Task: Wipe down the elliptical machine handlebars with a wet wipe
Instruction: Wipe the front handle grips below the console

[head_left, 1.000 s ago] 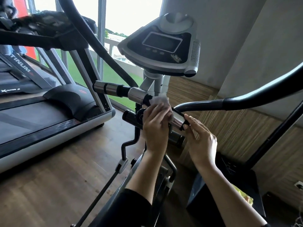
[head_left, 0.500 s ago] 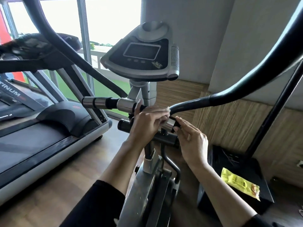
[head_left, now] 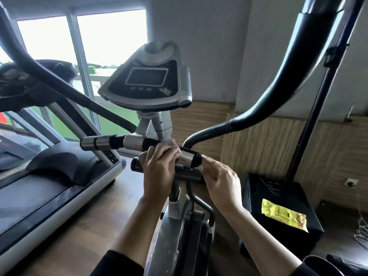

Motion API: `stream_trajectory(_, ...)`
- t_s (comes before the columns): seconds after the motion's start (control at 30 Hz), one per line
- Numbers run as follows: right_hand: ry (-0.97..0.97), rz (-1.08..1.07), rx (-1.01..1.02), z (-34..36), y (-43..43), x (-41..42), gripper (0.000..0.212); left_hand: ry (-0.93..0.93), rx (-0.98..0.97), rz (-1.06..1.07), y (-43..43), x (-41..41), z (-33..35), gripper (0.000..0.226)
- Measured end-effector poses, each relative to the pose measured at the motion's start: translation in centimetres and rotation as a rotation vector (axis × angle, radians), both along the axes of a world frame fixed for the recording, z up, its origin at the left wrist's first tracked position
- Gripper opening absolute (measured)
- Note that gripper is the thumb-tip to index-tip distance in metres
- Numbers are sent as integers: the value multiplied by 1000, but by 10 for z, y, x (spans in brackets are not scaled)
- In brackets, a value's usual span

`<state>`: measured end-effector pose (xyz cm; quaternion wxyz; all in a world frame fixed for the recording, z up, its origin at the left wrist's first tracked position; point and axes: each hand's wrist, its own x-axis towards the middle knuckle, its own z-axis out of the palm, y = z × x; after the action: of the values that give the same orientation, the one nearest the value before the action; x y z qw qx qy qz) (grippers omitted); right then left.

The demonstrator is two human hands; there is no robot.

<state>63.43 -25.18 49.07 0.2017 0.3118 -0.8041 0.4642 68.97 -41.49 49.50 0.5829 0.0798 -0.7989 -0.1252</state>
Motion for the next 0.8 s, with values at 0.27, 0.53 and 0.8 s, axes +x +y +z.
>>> stream_trajectory(0.27, -96, -65, 257, -9, 57, 18, 30, -41, 282, -186, 73, 20, -32, 9)
stream_trajectory(0.53, -203, -266, 488, -69, 203, 57, 26, -368, 379, -379, 206, 37, -82, 19)
stream_trajectory(0.8, -404, -568, 497, -115, 400, 135, 29, -606, 420, -669, 402, 68, -127, 24)
